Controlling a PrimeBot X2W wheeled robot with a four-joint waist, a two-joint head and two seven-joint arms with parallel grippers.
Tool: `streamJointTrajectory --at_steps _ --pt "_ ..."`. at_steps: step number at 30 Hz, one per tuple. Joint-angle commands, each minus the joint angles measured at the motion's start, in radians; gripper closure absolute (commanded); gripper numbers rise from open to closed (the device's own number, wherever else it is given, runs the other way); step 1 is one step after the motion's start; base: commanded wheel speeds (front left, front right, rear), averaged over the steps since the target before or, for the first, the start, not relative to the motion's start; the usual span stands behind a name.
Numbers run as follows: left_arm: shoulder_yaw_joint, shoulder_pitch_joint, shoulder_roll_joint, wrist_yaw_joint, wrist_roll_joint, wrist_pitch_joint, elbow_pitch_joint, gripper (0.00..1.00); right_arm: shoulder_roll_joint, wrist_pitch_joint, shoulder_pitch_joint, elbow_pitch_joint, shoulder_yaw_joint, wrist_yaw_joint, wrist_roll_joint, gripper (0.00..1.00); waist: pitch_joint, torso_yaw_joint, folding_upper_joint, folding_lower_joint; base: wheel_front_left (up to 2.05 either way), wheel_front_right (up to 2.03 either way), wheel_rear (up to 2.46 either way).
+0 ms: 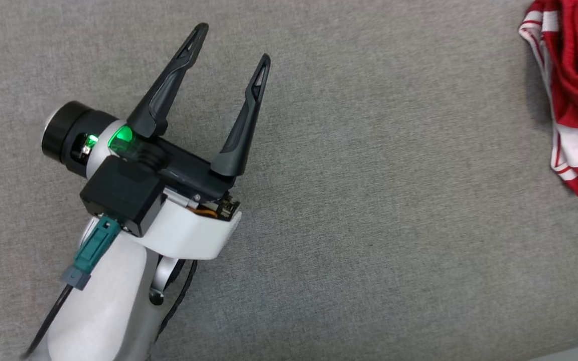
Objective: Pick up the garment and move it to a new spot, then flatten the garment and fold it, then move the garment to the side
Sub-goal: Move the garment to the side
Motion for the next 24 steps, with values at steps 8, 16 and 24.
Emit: streamJointTrajectory --at_steps 8,16,24 --pt "-0.015 -0.053 0.004 -0.005 0.006 0.004 0.000 0.00 0.000 -0.102 -0.116 0.221 0.036 -0.002 -0.015 0.10 0.058 0.027 -0.0001 0.0000 0.00 0.00 0.00" --pt "0.030 0.050 0.011 0.037 -0.039 -0.029 0.060 0.00 0.076 -0.259 -0.062 0.257 -0.064 -0.002 -0.102 0.00 -0.084 0.026 -0.0001 0.0000 0.00 0.00 0.00" --pt "0.084 0.189 0.010 0.084 -0.095 -0.052 0.122 0.00 0.220 -0.268 0.143 -0.035 -0.119 -0.002 -0.162 0.00 -0.252 0.056 -0.0001 0.0000 0.00 0.00 0.00"
